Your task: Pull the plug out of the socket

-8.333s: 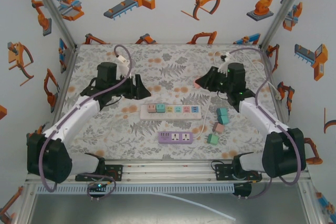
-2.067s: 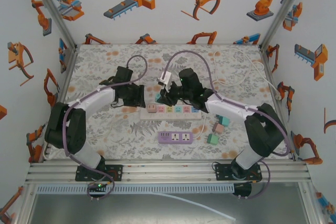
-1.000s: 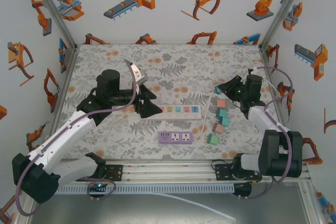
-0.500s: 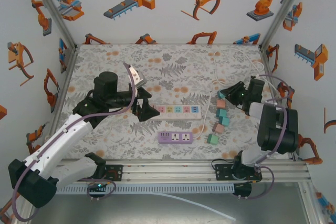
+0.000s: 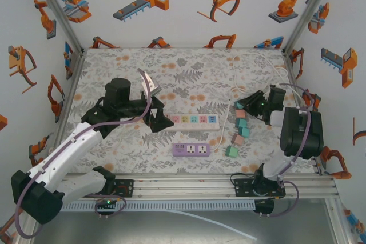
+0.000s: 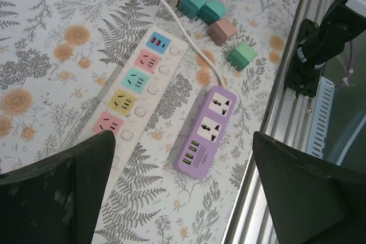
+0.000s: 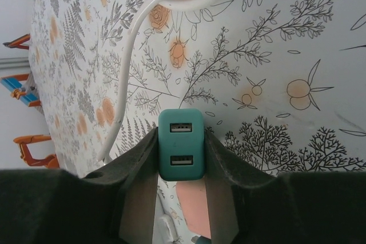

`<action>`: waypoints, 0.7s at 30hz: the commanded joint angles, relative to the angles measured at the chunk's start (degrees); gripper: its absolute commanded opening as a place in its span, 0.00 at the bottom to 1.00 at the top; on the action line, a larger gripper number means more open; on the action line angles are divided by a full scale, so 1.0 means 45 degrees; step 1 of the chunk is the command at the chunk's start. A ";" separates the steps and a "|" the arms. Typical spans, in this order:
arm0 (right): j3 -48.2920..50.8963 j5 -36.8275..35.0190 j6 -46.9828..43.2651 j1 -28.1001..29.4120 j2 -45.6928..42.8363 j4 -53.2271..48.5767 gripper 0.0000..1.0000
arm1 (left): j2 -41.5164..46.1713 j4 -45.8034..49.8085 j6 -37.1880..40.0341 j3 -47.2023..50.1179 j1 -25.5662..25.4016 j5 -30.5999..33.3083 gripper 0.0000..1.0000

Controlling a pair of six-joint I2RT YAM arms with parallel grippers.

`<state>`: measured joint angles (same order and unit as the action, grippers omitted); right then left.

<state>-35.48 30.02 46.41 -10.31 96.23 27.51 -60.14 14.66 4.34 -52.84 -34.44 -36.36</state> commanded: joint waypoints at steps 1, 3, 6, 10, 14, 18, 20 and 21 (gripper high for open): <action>-0.0152 -0.0015 -0.0400 -0.0024 0.0067 -0.0200 0.39 | -0.0054 0.0079 0.0289 -0.0148 -0.0022 0.0042 0.97; -0.0058 -0.0270 -0.0497 -0.0015 -0.0067 -0.0408 0.41 | -0.0073 0.0083 0.0293 -0.0130 -0.0023 0.0209 0.97; -0.0028 -0.0761 -0.0763 -0.0015 -0.0325 -0.1012 0.44 | -0.0073 0.0168 0.0215 -0.0151 -0.0014 0.0911 0.97; -0.0033 -0.1396 -0.1132 -0.0015 -0.0720 -0.1728 0.46 | 0.0006 0.0250 0.0282 -0.0143 -0.0021 0.1165 0.97; -0.0035 -0.2008 -0.1442 -0.0015 -0.1172 -0.2292 0.48 | 0.0132 0.0084 0.0246 -0.0052 -0.0013 0.1215 0.97; -0.0122 -0.2225 -0.1685 -0.0015 -0.1618 -0.2658 0.49 | 0.0088 0.0295 0.0235 -0.0035 -0.0004 0.1801 0.97; -0.0180 -0.2291 -0.1824 -0.0015 -0.1905 -0.2905 0.49 | 0.0098 0.0329 0.0202 -0.0035 -0.0004 0.1976 0.97; -0.0247 -0.2296 -0.1885 -0.0015 -0.2100 -0.3041 0.49 | 0.0099 0.0345 0.0178 -0.0016 -0.0003 0.2104 0.97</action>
<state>-35.48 21.54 40.18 -10.31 89.73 16.29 -60.40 15.09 4.36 -52.84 -34.46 -28.73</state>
